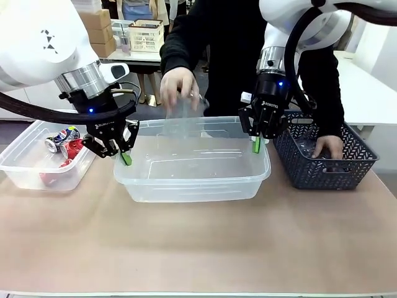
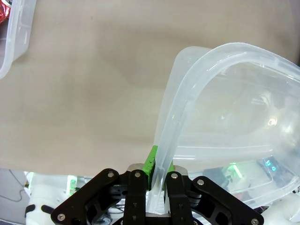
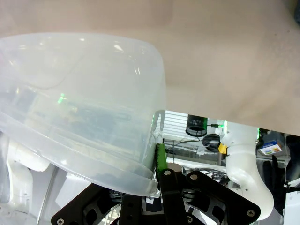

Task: Sort the waste into each basket.
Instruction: Offer the picked Organizing box to the human.

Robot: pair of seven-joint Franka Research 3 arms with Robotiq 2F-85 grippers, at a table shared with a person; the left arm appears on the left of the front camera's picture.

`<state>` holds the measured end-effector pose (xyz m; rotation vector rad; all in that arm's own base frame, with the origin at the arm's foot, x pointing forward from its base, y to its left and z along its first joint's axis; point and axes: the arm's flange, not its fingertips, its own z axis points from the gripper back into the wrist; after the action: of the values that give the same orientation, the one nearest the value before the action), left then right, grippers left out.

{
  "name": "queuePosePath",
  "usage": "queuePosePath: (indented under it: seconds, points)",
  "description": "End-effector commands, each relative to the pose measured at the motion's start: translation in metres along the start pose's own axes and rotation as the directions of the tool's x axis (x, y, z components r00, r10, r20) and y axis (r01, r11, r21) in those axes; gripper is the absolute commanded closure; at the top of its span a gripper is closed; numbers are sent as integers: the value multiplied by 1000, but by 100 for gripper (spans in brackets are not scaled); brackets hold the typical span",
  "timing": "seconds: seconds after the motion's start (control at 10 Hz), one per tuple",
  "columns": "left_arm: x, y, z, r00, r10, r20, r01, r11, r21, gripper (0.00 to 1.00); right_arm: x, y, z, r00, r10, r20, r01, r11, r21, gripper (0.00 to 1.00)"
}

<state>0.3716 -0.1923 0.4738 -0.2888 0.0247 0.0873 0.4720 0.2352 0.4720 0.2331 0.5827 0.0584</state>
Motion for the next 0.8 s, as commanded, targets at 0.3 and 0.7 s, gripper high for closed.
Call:
queuePosePath:
  seconds: [0.3,0.7]
  points:
    - [0,3,2,1000,17,15,-16,1000,-7,94,-3,3,-1,1000,9,5,-9,1000,8,95]
    - [0,3,2,1000,17,15,-16,1000,-7,94,-3,3,-1,1000,9,5,-9,1000,8,95]
